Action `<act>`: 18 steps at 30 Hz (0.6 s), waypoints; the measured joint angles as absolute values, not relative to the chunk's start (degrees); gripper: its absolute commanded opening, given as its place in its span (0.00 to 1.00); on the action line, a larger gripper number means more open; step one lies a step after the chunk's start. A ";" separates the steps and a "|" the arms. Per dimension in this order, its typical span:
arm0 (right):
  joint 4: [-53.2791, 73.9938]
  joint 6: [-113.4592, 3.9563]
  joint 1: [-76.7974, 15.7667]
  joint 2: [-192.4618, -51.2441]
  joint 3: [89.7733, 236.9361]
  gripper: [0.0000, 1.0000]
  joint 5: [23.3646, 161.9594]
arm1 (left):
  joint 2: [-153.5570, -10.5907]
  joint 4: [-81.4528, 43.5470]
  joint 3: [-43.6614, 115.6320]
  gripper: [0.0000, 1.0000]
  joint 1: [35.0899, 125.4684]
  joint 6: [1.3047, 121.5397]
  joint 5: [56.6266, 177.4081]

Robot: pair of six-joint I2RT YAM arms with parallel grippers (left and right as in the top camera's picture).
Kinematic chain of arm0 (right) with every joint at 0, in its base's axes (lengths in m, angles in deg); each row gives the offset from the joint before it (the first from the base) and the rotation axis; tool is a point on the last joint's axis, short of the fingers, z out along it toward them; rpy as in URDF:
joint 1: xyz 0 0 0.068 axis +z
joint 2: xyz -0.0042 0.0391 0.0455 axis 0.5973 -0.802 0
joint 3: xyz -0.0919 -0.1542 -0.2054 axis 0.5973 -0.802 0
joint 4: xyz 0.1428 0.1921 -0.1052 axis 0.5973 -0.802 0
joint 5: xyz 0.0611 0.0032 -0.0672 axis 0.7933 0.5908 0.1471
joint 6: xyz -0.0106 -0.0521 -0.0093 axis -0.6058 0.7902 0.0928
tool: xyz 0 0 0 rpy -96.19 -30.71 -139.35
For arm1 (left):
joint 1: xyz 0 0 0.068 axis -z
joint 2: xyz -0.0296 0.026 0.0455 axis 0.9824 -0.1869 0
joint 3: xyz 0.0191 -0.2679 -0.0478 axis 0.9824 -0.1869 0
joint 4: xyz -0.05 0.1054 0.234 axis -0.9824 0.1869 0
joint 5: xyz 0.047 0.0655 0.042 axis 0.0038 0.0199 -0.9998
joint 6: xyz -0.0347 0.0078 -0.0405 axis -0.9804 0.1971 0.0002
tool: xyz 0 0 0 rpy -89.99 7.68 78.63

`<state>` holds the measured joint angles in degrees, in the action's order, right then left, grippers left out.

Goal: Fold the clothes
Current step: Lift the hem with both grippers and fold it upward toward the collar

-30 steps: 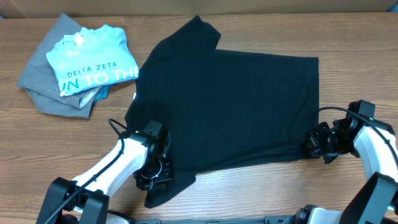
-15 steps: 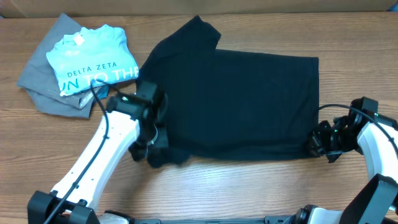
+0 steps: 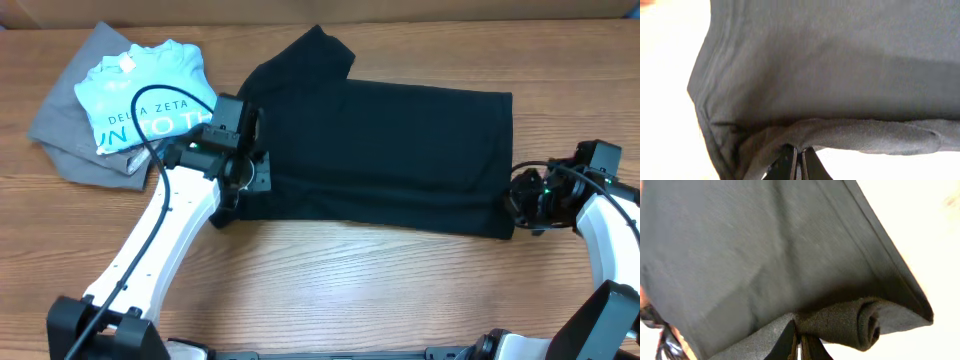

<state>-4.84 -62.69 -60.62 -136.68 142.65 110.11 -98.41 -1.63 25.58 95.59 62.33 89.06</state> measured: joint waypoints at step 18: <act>11.00 -65.46 -57.30 -136.68 142.65 0.67 113.28 | -106.39 -5.57 25.58 0.52 95.57 65.21 86.11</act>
<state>11.00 -65.46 -57.30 -136.68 142.65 113.28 -106.39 -5.57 25.58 95.57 65.21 86.11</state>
